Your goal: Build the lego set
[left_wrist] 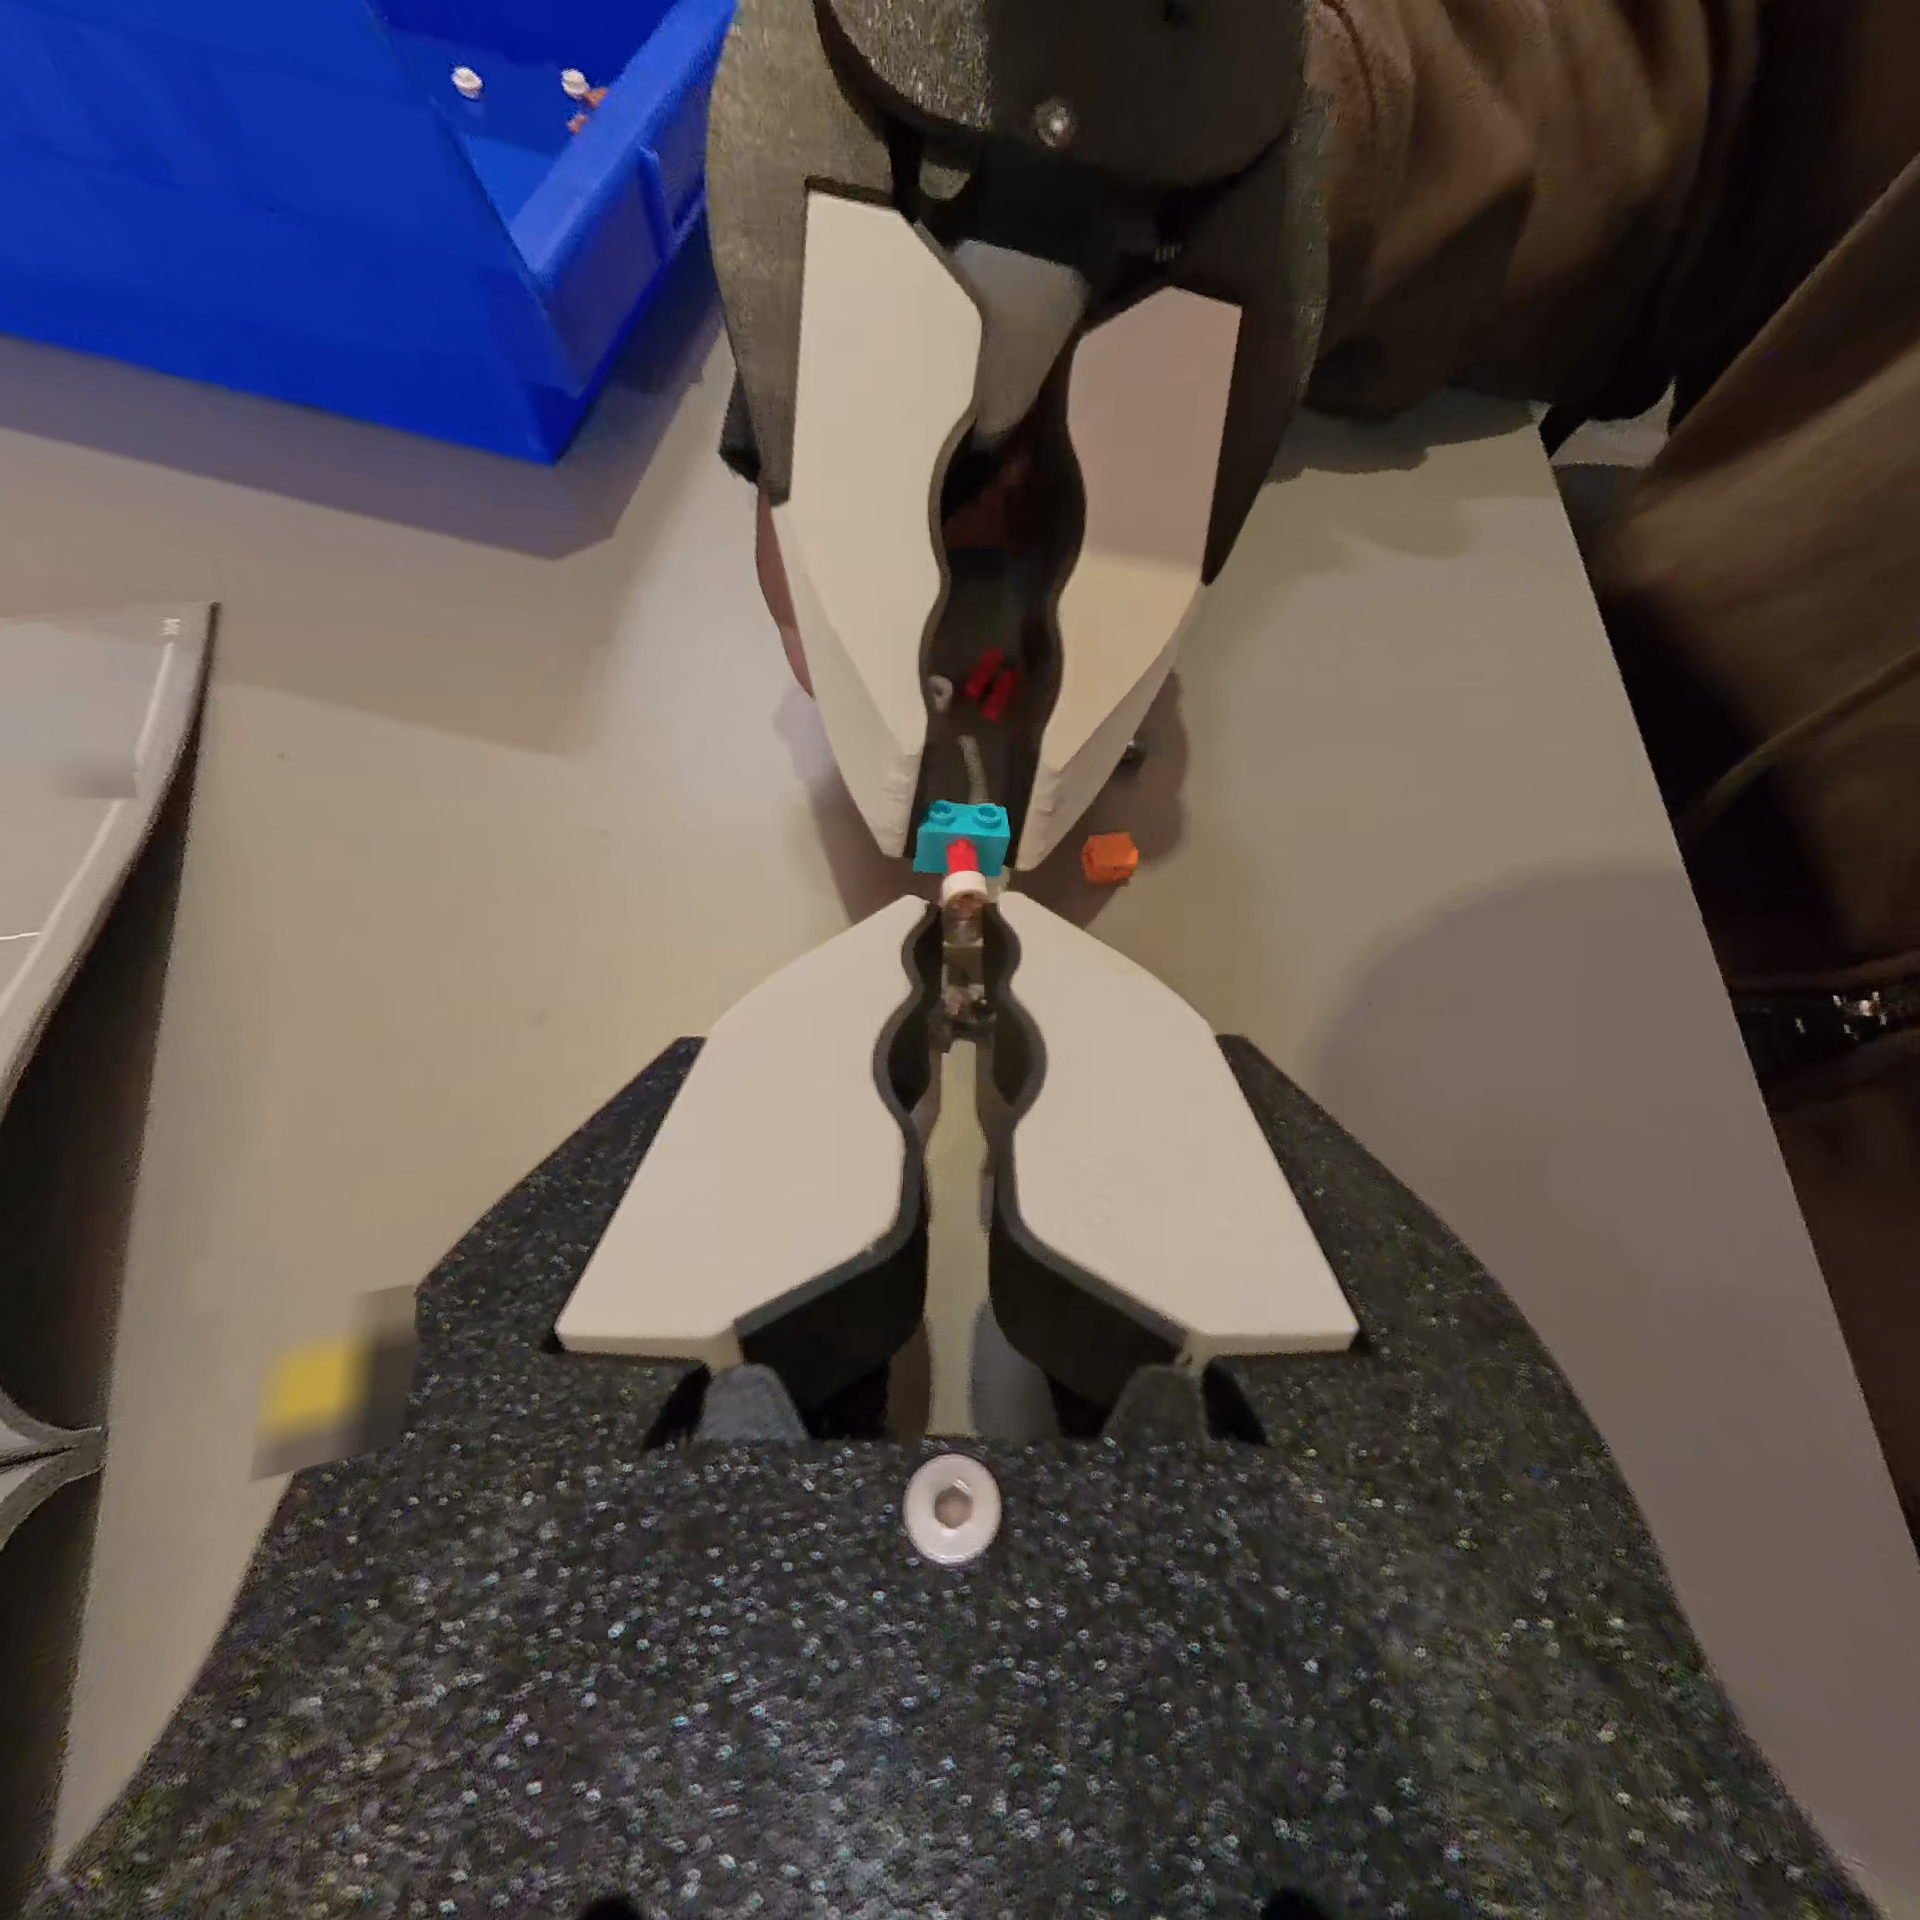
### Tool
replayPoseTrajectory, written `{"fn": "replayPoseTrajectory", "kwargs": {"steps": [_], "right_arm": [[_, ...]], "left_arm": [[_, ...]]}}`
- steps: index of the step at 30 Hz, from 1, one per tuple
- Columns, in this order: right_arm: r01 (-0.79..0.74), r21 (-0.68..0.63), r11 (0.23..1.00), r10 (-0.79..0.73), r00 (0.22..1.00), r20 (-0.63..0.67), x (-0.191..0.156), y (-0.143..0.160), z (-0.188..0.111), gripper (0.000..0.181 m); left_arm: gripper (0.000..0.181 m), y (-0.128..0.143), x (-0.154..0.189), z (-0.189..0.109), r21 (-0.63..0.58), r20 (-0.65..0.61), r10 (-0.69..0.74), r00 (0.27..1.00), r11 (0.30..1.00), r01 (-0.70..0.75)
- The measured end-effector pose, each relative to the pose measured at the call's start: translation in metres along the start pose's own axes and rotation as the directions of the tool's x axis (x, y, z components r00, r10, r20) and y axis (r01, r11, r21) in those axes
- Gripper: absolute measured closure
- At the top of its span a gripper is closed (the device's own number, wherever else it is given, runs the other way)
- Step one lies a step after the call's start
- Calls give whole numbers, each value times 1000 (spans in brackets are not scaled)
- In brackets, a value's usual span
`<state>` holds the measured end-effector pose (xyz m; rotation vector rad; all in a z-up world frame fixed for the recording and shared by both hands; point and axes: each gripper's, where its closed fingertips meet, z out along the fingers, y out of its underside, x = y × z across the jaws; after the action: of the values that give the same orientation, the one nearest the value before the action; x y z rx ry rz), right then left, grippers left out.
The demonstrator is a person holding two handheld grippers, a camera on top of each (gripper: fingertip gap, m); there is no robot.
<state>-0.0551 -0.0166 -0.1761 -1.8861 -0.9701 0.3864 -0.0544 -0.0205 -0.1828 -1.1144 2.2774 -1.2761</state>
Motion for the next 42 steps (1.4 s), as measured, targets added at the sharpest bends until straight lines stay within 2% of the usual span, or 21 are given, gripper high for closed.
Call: {"fn": "replayPoseTrajectory", "kwargs": {"steps": [15,17,26,42], "right_arm": [[147,-79,986,-144,988,48,-16,8,8,166],[131,-66,989,-129,991,32,-13,6,8,165],[107,-82,991,-105,994,25,-12,7,9,165],[-38,-230,973,55,996,68,-15,27,15,165]], "left_arm": [[175,6,17,4,-84,-69,31,997,996,-37],[175,4,15,2,-76,-65,-19,998,997,15],[174,7,13,2,-99,-30,17,999,995,-20],[174,18,8,9,-189,42,45,998,981,-36]]}}
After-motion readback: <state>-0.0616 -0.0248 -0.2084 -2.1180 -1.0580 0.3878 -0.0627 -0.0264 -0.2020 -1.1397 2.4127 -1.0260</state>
